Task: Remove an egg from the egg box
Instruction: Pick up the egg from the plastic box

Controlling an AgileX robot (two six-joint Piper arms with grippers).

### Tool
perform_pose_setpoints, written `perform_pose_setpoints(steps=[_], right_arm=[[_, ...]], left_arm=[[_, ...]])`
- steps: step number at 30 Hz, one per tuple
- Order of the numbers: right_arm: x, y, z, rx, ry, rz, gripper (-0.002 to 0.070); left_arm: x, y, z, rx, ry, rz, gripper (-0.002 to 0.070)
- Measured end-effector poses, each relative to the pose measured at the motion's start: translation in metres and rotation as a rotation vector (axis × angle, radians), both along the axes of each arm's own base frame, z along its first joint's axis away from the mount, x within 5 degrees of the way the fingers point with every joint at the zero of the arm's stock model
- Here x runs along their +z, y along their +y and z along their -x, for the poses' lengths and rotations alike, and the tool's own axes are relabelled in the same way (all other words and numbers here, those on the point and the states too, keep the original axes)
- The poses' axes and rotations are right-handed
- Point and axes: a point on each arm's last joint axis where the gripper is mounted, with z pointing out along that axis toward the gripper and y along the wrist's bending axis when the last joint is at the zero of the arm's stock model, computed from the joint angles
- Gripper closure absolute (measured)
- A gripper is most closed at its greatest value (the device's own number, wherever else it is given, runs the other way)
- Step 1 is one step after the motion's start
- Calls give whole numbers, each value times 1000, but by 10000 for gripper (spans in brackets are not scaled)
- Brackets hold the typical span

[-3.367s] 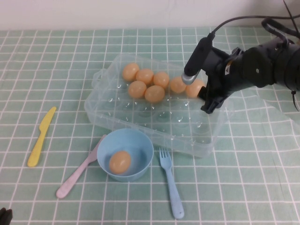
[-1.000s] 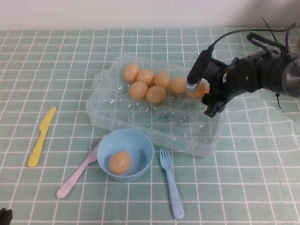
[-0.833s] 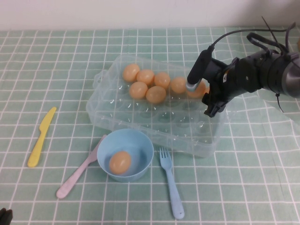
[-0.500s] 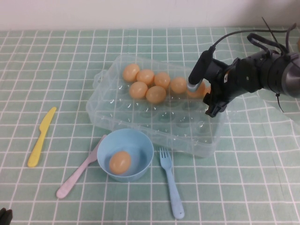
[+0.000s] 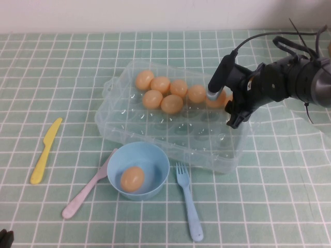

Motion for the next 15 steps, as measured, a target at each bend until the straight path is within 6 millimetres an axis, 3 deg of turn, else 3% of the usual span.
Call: perform_pose_setpoints(steps=[11,15], right_arm=[[3,0,-1,-12,-3,-23,433],[4,1,-1,-17,-2,-33,456]], left_arm=[[0,0,0,0,0,0,675],[0,0,0,0,0,0,675]])
